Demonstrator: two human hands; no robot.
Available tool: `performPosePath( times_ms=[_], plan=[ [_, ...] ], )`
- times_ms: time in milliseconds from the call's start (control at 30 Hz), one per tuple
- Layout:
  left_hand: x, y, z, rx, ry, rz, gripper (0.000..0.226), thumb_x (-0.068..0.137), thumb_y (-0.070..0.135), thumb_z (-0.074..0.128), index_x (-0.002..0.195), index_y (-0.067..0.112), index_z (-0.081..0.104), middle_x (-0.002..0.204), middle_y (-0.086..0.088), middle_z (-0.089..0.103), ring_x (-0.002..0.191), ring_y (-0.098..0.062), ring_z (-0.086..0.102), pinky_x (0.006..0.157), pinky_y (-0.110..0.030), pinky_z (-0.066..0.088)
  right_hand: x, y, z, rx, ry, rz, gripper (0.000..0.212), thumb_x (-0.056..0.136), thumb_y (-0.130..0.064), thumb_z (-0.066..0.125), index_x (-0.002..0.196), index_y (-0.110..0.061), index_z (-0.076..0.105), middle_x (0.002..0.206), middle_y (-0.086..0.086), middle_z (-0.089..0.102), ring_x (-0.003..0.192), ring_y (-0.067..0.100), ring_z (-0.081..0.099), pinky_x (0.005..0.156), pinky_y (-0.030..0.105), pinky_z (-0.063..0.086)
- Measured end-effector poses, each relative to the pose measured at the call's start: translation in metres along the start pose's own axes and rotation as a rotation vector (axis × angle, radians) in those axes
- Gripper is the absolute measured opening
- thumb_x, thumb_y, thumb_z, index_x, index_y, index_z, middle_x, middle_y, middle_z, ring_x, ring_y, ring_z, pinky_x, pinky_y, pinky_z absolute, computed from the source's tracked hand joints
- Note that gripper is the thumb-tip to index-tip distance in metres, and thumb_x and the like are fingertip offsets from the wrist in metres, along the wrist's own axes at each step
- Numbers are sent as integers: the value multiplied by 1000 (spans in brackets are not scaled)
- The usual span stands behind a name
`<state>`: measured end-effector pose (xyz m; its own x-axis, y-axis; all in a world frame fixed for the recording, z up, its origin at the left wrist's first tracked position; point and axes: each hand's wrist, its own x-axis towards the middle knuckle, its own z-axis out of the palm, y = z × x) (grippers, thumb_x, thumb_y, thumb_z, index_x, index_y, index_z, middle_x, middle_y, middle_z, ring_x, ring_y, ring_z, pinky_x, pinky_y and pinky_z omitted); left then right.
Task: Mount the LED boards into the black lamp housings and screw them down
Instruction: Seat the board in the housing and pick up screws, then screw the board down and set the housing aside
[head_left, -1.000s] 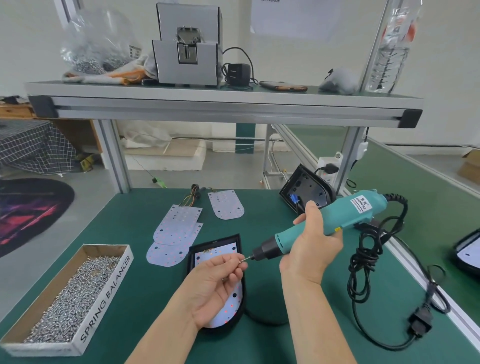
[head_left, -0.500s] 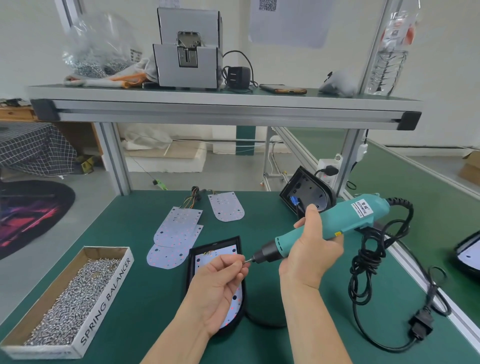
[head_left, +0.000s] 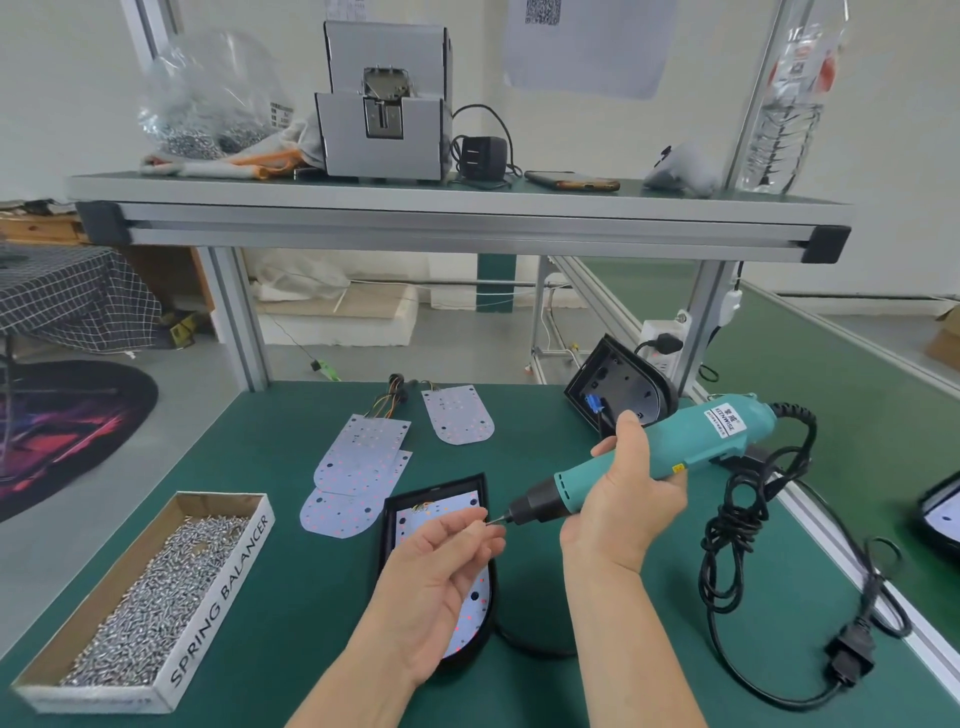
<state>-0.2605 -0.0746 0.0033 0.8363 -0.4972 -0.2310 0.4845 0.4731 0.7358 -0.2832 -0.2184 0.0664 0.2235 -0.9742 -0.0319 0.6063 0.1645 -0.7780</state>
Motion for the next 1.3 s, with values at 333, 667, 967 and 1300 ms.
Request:
performPosePath(
  times_ms=[333, 667, 967, 1300],
  plan=[
    [23, 40, -63, 967, 630, 148, 41, 82, 49, 74, 75, 10, 64, 69, 5, 59, 61, -15, 48, 58, -29, 34, 11, -6, 6, 0, -27, -51, 20, 78, -27, 73, 79, -22, 54, 55, -6, 58, 54, 10, 54, 60, 30, 46],
    [47, 31, -24, 1033, 201, -225, 32, 64, 25, 89, 82, 5, 73, 80, 0, 76, 78, -21, 72, 76, -31, 56, 26, 12, 12, -142, -184, -242, 17, 79, -26, 74, 75, -20, 59, 60, -4, 59, 55, 12, 56, 54, 21, 48],
    [51, 21, -15, 865, 177, -248, 27, 67, 9, 82, 93, 6, 77, 88, -7, 78, 88, -26, 75, 94, -41, 56, 39, 34, 3, -352, -274, -332, 20, 75, -37, 73, 67, -30, 57, 56, -14, 54, 54, 12, 50, 56, 35, 49],
    [54, 19, -19, 865, 172, -256, 16, 78, 3, 76, 94, 6, 77, 86, -8, 78, 84, -27, 76, 92, -42, 57, 42, 45, 4, -374, -273, -380, 27, 74, -42, 70, 68, -21, 54, 54, -15, 53, 51, 8, 49, 55, 31, 49]
  ],
)
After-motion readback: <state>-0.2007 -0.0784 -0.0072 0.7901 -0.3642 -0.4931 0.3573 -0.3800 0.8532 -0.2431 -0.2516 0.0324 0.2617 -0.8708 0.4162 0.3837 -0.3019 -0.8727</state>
